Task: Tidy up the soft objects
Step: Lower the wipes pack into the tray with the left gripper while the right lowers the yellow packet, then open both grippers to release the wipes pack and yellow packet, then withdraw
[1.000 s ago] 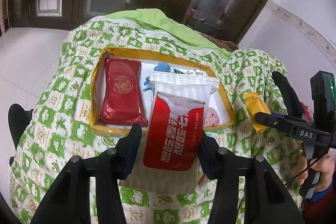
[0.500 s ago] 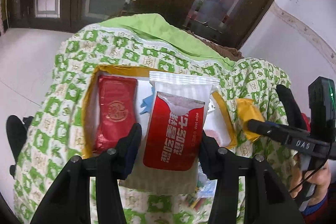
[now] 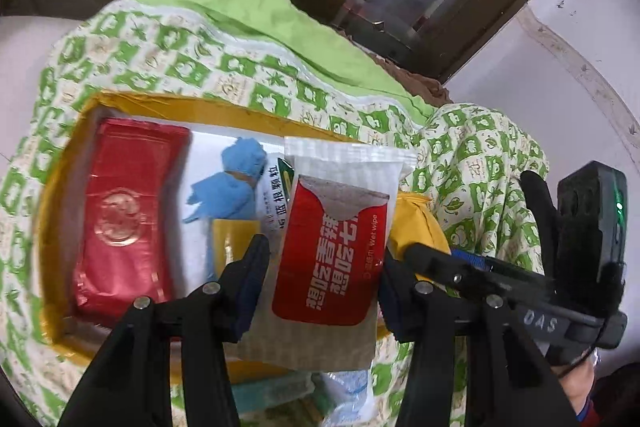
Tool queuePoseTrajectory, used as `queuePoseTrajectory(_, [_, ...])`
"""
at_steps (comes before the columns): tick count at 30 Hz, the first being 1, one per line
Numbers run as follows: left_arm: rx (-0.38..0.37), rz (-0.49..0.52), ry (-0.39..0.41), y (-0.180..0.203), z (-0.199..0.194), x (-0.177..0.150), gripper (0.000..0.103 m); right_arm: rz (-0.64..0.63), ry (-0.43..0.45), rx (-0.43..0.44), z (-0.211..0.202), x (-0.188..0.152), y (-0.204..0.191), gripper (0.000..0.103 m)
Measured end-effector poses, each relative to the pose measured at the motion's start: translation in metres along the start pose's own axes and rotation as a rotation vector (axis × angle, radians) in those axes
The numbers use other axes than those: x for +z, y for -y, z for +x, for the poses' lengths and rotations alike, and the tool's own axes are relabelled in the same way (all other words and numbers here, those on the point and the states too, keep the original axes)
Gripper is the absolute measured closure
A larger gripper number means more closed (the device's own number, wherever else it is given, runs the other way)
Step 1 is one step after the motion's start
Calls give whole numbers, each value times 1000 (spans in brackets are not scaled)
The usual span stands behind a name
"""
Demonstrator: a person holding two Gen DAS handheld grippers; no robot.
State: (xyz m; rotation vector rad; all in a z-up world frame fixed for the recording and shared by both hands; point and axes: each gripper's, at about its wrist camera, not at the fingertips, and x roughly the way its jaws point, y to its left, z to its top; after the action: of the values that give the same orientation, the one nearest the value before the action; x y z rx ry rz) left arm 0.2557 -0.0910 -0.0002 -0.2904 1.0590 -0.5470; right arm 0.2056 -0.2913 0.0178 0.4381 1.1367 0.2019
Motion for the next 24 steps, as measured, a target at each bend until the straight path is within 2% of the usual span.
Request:
queuePoseTrajectory(10, [62,6,-48,-7,37,-1,54,-33,-50,-65,25,3,-2,53])
queuePoseTrajectory(17, [164,79,-47,-7,44,0,54,-70,-71,-103,41,7,-7,53])
queuePoseTrajectory(24, [188,113,-45,-7,44,-2,54,-69,-78,-102,50,8,-6,52])
